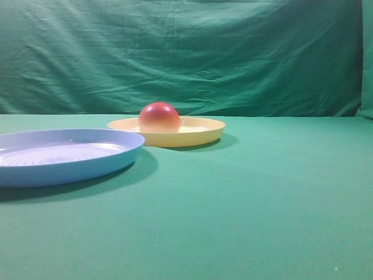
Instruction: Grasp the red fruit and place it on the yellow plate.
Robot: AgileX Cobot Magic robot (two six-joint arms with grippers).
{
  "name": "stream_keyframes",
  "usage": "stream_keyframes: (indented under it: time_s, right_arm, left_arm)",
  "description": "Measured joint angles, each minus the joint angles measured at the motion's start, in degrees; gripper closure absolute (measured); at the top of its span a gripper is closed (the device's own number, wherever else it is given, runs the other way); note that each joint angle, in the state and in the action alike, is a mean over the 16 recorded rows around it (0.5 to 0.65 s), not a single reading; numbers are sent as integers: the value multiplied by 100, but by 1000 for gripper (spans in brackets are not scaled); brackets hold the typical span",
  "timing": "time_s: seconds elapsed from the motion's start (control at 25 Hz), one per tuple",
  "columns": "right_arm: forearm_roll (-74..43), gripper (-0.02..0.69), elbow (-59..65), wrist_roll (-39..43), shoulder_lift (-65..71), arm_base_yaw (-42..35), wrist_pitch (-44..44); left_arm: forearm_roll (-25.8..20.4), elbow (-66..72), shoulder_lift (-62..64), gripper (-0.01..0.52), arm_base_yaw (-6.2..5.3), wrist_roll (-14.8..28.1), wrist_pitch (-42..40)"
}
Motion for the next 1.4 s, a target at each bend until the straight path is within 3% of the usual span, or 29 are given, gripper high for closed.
stream_keyframes:
  time_s: [0.56, 1.12, 1.4]
  right_arm:
    - [-460, 665, 665, -6, -1033, -323, 193]
    - [-379, 665, 2889, -4, -2591, -2347, -328]
    - [-364, 665, 4238, -10, -3501, -2933, -960]
  left_arm:
    - [0, 0, 0, 357, 0, 0, 0]
    - [0, 0, 0, 357, 0, 0, 0]
    - [0, 0, 0, 357, 0, 0, 0]
